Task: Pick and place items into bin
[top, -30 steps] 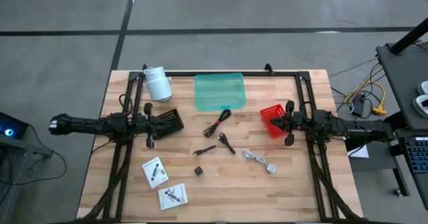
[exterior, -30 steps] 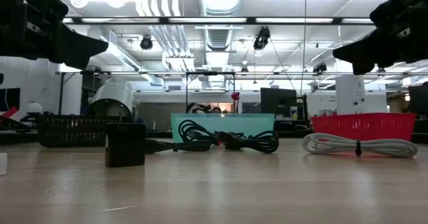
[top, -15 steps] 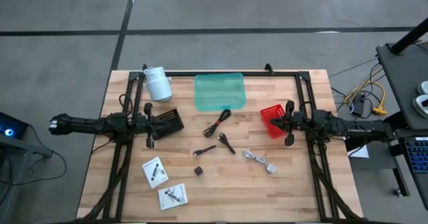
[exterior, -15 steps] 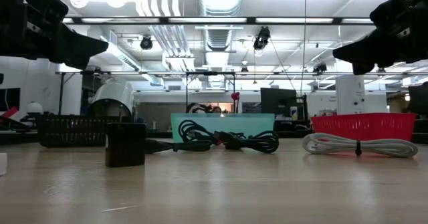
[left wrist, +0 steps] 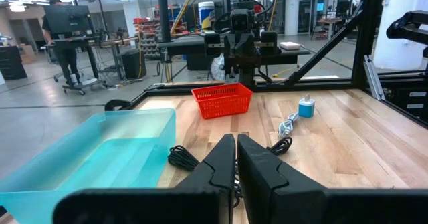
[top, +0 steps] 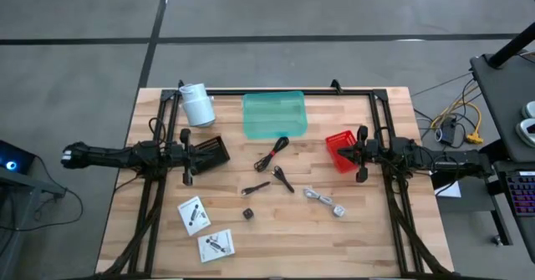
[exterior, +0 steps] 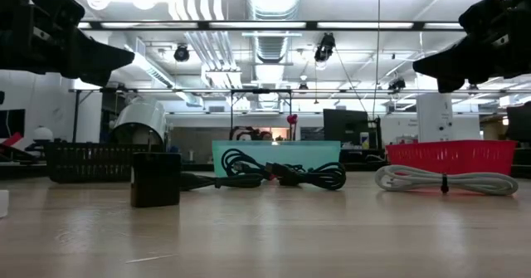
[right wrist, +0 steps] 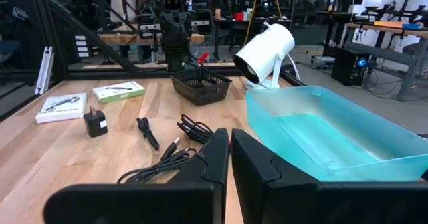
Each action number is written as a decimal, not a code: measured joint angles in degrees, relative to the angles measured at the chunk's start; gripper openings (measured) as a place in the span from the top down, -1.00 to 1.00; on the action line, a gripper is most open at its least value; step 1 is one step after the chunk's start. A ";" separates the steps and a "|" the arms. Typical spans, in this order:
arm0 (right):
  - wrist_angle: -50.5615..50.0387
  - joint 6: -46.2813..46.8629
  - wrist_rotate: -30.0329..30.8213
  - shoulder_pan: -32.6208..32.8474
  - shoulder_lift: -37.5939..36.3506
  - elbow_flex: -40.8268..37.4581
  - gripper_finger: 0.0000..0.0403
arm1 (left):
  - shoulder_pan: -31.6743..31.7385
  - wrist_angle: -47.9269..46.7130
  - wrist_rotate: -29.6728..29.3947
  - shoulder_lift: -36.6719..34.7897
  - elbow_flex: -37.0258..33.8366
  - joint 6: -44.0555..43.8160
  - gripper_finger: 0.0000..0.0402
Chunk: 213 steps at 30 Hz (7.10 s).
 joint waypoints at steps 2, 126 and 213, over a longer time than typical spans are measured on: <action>0.00 0.06 0.00 0.00 0.00 0.00 0.96 | -0.02 0.00 -0.02 0.00 0.00 0.00 0.99; 15.65 6.61 -2.82 9.11 39.03 16.06 0.10 | 0.00 25.27 -0.41 20.06 5.92 7.30 0.07; -13.69 14.48 25.31 6.11 86.49 48.90 0.87 | -0.02 25.35 -0.70 22.01 6.05 10.82 0.07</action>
